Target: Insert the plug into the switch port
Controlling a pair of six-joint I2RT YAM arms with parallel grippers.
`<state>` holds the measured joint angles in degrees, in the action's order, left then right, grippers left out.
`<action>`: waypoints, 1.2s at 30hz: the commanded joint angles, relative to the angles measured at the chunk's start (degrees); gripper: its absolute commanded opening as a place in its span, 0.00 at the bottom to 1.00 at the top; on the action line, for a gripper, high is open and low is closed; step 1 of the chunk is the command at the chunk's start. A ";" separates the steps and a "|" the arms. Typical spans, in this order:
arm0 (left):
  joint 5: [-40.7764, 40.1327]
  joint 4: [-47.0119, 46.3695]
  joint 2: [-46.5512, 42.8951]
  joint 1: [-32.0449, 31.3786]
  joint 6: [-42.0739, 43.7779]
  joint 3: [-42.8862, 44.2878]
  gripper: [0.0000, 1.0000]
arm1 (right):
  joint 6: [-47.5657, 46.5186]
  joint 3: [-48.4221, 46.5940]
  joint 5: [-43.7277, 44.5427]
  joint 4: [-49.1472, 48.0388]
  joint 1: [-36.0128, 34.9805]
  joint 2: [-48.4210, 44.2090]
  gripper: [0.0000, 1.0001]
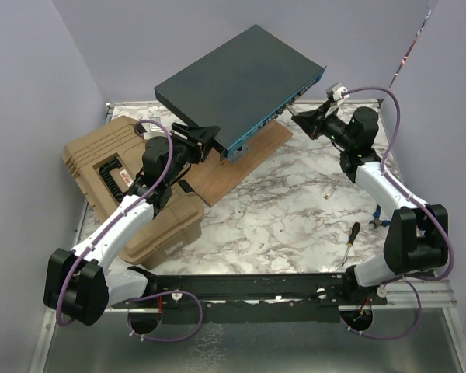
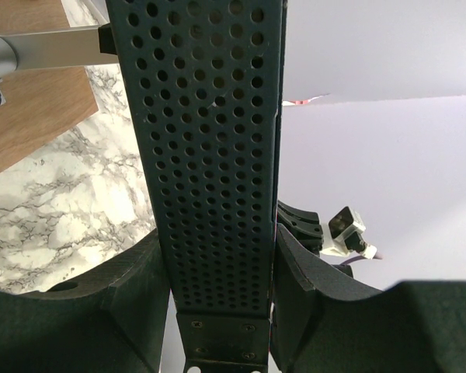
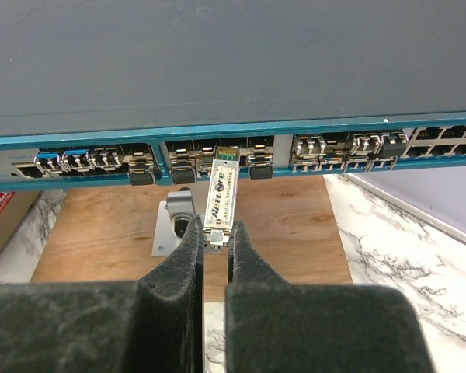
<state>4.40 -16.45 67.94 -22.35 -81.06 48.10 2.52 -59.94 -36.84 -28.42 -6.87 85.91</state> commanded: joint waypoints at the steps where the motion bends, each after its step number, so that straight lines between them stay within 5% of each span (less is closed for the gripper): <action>1: -3.33 6.43 -2.07 0.90 0.64 -0.02 0.00 | -0.65 -1.73 2.10 -0.05 -0.34 0.90 0.01; 36: -3.95 6.86 -3.03 0.90 0.64 -0.76 0.00 | -0.94 2.26 7.48 -3.04 -0.33 -2.93 0.00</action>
<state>4.23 -16.40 67.88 -22.35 -81.28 48.10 2.46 -58.76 -32.47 -29.12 -7.49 84.93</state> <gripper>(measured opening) 0.496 0.057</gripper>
